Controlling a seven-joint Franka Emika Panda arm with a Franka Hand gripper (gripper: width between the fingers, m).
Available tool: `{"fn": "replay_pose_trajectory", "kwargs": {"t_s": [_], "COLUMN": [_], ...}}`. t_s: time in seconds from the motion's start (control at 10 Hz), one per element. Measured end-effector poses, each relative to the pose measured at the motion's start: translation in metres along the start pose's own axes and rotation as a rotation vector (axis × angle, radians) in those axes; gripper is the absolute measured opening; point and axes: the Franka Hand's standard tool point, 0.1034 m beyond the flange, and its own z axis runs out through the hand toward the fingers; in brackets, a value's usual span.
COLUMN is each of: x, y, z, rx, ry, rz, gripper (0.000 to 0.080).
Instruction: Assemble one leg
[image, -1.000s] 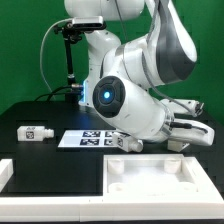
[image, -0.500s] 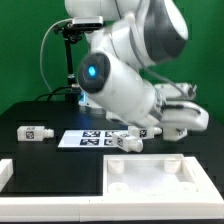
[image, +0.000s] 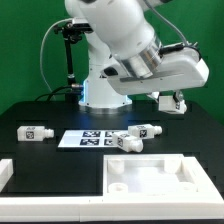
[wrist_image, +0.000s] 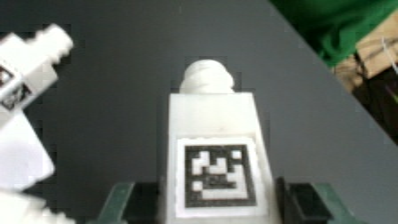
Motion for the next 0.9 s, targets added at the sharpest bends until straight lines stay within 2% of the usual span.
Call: {"fn": "replay_pose_trajectory", "kwargs": {"t_s": [0.1, 0.2, 0.3, 0.4, 0.5, 0.6, 0.7, 0.9], "x": [0.000, 0.009, 0.023, 0.035, 0.053, 0.071, 0.080, 0.078], "y": [0.001, 0.001, 0.004, -0.004, -0.020, -0.034, -0.044, -0.040], "z": [0.000, -0.003, -0.011, -0.034, -0.063, -0.077, -0.082, -0.079], "rx": [-0.002, -0.012, -0.034, -0.056, -0.039, -0.017, -0.004, -0.006], "ry": [0.035, 0.096, 0.145, 0.200, 0.243, 0.316, 0.409, 0.553], "rz": [-0.004, -0.049, -0.089, -0.137, -0.225, -0.264, -0.301, -0.313], "gripper": [0.0284, 0.0284, 0.0284, 0.0284, 0.0284, 0.0284, 0.0284, 0.0284]}}
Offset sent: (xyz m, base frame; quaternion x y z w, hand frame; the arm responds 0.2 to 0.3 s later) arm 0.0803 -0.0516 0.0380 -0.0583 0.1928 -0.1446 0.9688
